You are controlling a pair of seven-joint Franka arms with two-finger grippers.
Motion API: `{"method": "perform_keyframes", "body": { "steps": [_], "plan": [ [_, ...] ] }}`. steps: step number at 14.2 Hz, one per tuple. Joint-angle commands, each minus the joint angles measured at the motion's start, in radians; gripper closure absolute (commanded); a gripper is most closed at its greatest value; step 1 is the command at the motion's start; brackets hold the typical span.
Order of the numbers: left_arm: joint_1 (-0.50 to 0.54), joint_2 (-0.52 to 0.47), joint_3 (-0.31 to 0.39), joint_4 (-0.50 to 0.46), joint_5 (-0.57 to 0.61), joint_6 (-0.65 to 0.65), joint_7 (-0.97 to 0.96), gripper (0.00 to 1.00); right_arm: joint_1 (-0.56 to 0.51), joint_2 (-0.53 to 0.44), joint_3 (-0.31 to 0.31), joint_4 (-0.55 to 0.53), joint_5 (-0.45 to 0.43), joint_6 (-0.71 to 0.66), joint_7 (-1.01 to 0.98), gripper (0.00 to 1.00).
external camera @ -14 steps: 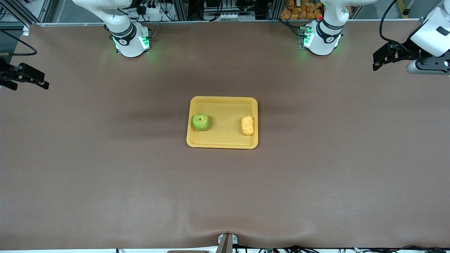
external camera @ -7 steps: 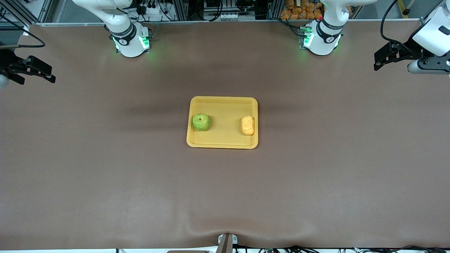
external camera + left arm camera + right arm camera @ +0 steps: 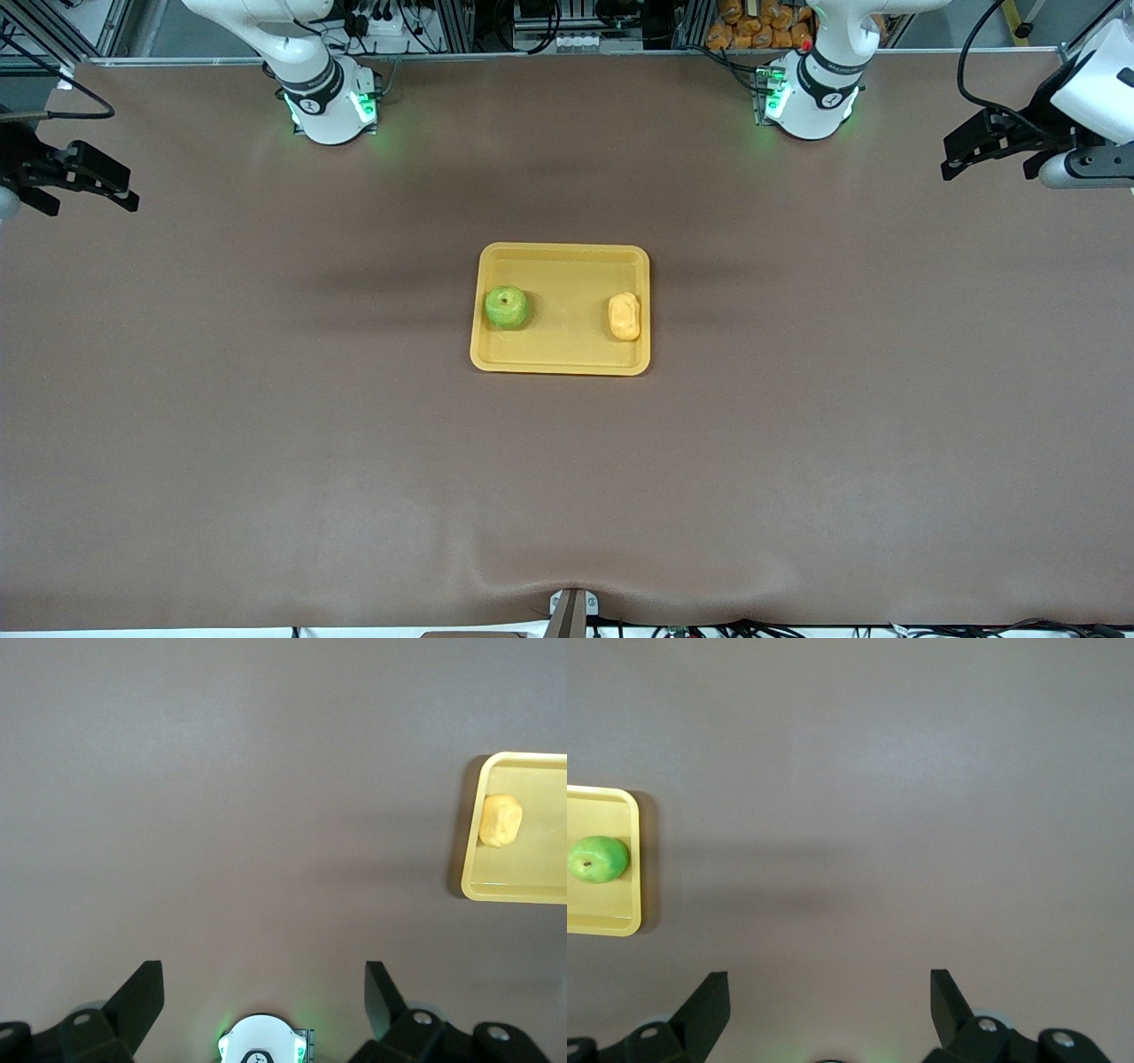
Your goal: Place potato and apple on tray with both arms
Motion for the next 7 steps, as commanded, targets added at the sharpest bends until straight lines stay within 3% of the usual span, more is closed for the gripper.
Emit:
{"method": "perform_keyframes", "body": {
  "steps": [1,7],
  "plan": [
    [0.001,-0.002,0.000,0.024,-0.013,-0.020,-0.011,0.00,-0.001,-0.003,0.002,0.012,-0.019,-0.002,-0.014,0.00],
    [0.003,0.003,0.000,0.033,-0.007,-0.018,-0.003,0.00,0.004,-0.003,0.004,0.012,-0.017,-0.006,-0.014,0.00]
  ]
}}
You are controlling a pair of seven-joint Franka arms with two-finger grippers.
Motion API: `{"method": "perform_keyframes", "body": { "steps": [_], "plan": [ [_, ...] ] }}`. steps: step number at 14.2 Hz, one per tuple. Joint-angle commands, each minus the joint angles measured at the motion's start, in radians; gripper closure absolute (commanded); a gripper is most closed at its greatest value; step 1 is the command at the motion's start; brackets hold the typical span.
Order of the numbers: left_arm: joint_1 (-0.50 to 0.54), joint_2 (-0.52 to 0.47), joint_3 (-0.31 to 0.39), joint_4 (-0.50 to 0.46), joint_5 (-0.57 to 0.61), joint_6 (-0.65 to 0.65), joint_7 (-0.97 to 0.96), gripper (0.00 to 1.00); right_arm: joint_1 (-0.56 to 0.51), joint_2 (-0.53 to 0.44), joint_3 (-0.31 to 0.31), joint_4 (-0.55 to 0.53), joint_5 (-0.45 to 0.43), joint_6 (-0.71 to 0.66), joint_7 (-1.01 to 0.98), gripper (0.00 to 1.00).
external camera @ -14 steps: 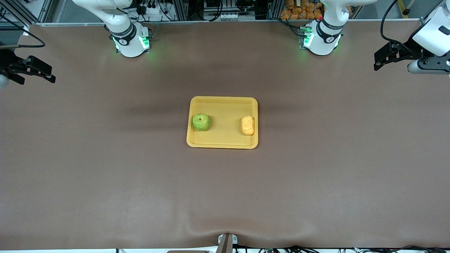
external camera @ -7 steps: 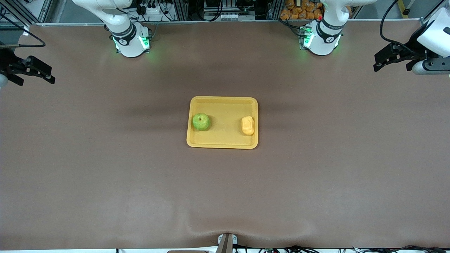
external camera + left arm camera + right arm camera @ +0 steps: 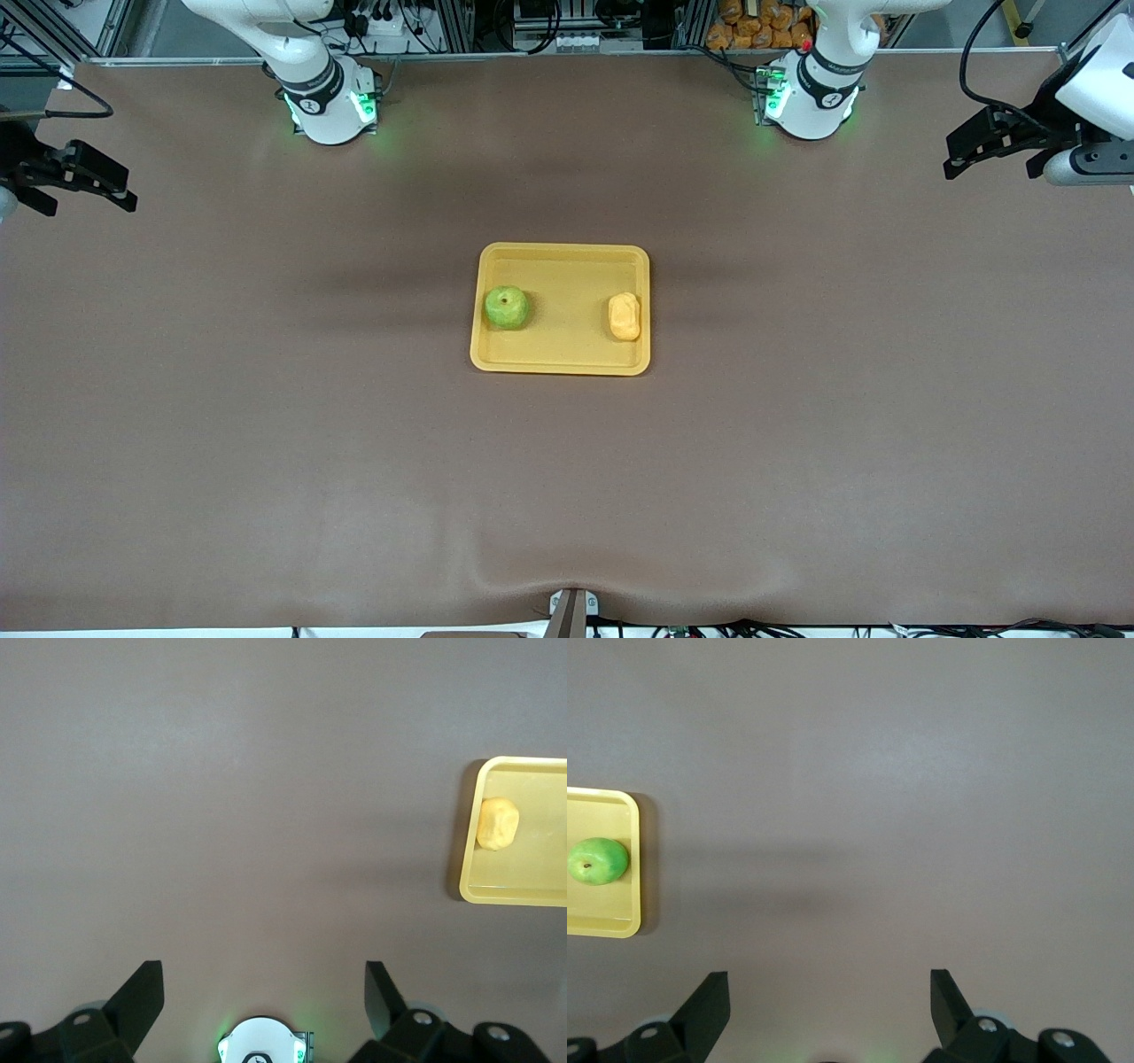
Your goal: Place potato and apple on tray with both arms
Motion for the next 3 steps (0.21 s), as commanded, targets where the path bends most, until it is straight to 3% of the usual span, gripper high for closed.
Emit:
{"method": "perform_keyframes", "body": {
  "steps": [1,3],
  "plan": [
    [0.003,0.003,0.000,0.022,-0.007,-0.018,-0.003,0.00,0.002,-0.003,0.001,0.009,-0.017,-0.008,-0.013,0.00],
    [0.003,0.006,0.000,0.026,-0.007,-0.018,-0.003,0.00,0.002,-0.001,0.001,0.009,-0.017,-0.003,-0.013,0.00]
  ]
}}
